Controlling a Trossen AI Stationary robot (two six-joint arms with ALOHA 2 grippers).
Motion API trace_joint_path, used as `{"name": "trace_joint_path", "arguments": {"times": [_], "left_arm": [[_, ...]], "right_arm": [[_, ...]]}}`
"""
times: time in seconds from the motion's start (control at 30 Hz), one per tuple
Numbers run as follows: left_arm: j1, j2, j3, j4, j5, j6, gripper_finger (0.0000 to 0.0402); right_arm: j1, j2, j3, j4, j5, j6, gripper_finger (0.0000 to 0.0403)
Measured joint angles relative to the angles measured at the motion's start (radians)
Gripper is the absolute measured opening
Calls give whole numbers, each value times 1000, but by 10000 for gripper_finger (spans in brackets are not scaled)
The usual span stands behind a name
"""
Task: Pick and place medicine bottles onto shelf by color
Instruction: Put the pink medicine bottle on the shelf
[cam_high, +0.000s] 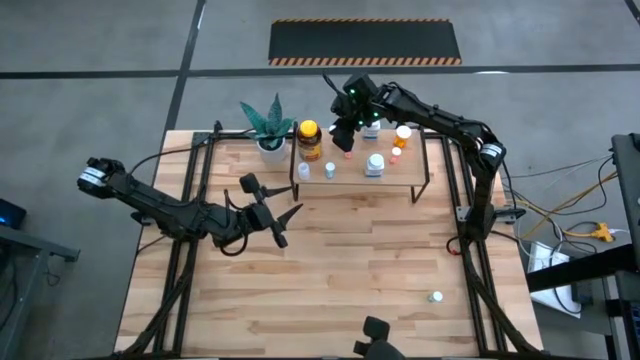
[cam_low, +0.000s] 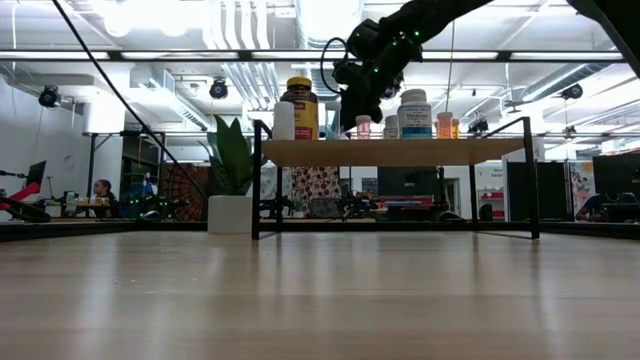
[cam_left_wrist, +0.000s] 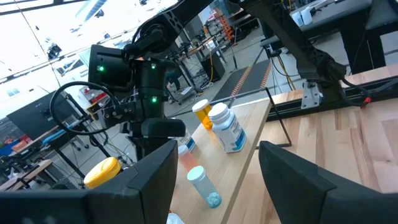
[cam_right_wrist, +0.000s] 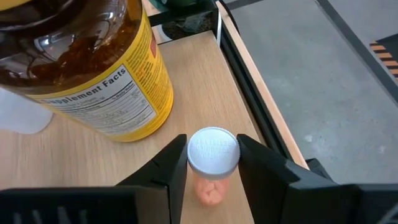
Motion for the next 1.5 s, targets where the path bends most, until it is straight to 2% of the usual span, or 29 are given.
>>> {"name": "trace_joint_path", "arguments": {"times": [0.23,0.53,0.73,0.9,1.03,1.23,1.4,1.5], "left_arm": [[0,0,0,0,0,0,208],[1,0,0,0,0,0,208],[1,0,0,0,0,0,208],[1,0,0,0,0,0,208],[1,0,0,0,0,0,208],[1,0,0,0,0,0,208],[1,0,0,0,0,0,208],[1,0,0,0,0,0,208]], "right_arm": [[0,1,-1,-7,-1,-18,136],[0,1,-1,-28,-1,-18,114],[0,1,1,-27,-1,-11,124],[0,-6,30,-35,2,-6,136],[0,-17,82,-108,3,-15,133],[0,-21,152,-263,114,-77,86],[0,-21,140,-286,109,-88,24],[0,-21,121,-268,108,-88,11]]}}
